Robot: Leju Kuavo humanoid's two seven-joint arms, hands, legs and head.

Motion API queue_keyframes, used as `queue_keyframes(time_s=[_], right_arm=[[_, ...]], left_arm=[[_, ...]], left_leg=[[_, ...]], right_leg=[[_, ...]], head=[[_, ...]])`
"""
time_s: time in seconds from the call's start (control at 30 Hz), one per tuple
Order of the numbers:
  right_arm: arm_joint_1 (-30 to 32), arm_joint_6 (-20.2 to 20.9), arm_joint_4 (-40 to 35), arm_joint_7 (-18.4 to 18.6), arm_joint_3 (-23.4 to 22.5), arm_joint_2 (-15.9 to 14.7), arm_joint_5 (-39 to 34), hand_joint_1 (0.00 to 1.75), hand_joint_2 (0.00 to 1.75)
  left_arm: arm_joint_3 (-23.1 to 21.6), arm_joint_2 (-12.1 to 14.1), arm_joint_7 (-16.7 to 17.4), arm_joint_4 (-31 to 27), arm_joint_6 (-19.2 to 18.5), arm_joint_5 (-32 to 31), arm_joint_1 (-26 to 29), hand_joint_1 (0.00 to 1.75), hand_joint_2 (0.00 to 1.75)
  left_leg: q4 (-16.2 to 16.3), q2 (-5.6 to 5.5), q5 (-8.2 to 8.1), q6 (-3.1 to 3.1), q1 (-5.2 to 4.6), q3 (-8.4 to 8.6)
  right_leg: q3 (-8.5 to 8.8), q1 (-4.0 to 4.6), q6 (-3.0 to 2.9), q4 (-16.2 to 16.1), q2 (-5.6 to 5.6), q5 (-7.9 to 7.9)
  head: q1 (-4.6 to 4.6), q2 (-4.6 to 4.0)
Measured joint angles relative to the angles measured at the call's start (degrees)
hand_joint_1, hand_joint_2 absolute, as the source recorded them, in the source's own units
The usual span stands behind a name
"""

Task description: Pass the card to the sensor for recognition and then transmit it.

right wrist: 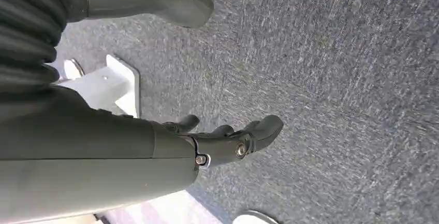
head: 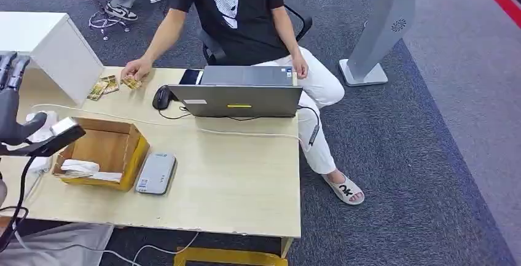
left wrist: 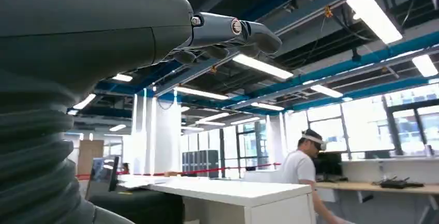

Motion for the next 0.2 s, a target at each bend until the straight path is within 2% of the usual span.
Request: queue_keyframes(time_s=[0.07,0.13,0.2], right_arm=[[0.29,-0.13,0.15,-0.02,0.0,0.0,-0.55,0.0,1.75],[0.54,-0.39,0.37,-0.28,-0.07,0.0,-1.27,0.0,1.75],[0.73,-0.52,0.46,-0.35,-0.09,0.0,-1.27,0.0,1.75]], left_arm=[[4.14,-1.34,-3.39,-3.04,3.15,2.96,5.97,0.0,1.75],[9.27,-4.85,-8.07,-7.09,5.37,5.94,11.47,0.0,1.75],[12.98,-7.44,-9.77,-9.7,5.68,6.53,15.24,0.0,1.75]], left_leg=[[0.0,0.06,-0.04,0.03,-0.01,-0.01],[0.0,0.07,-0.12,0.02,-0.03,-0.03],[0.0,0.05,-0.14,0.02,-0.01,-0.05]], right_leg=[[-0.06,0.0,0.01,-0.03,0.06,-0.03],[-0.07,0.0,0.0,-0.04,0.07,-0.06],[-0.08,0.0,-0.01,-0.09,0.03,-0.07]], head=[[0.02,0.0],[0.02,0.0],[0.07,0.0]])
